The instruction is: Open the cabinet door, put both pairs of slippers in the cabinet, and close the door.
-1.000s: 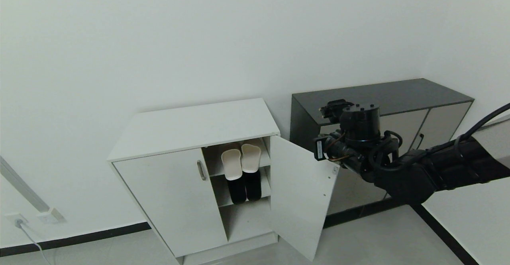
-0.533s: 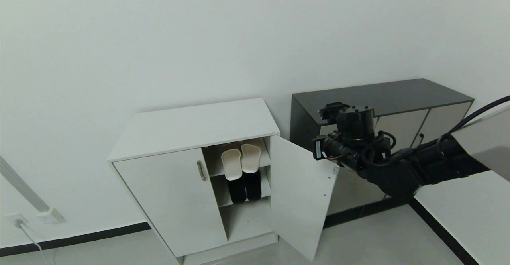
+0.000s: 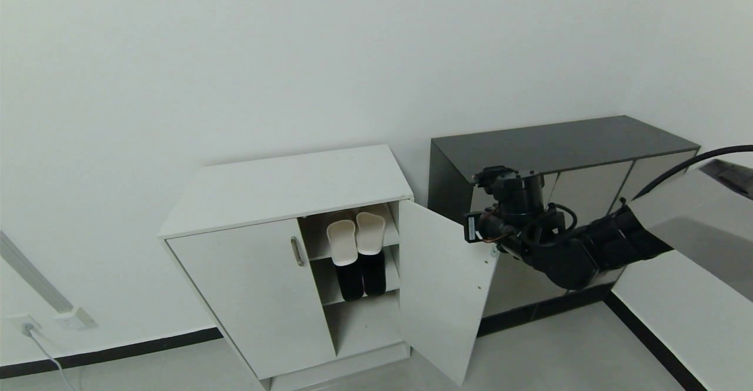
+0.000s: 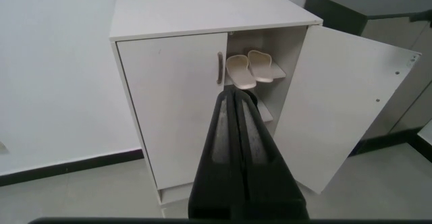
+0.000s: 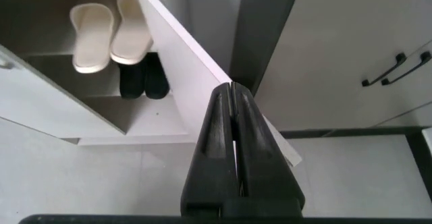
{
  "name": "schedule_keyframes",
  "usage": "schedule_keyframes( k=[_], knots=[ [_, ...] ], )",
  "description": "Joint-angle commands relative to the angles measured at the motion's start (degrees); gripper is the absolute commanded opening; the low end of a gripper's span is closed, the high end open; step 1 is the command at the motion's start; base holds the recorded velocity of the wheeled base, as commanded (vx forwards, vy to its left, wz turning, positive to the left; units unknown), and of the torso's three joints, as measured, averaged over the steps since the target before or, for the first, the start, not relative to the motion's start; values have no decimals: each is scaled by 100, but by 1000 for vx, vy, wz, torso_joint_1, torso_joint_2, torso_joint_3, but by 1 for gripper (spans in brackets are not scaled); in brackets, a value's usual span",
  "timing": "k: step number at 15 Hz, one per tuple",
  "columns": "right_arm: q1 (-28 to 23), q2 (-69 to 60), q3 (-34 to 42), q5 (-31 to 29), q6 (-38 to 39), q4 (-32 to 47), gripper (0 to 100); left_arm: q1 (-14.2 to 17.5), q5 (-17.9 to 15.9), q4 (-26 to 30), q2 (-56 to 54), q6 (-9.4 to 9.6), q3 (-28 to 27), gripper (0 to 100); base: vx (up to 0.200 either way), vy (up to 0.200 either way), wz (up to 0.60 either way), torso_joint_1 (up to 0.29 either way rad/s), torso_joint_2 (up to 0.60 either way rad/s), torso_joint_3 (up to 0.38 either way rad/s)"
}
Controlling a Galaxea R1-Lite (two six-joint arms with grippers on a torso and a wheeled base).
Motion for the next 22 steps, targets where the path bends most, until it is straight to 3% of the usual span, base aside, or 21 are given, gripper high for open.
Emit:
schedule_keyframes(
  k=[1,22],
  knots=[
    [-124,307,-129,4,12,-3,0,1,-2,-1,-2,-2,0,0,0,0,0,0,0,0],
    [-361,949,-542,4,153,-30,0,1,6,-1,-2,-11,0,0,0,0,0,0,0,0]
  ],
)
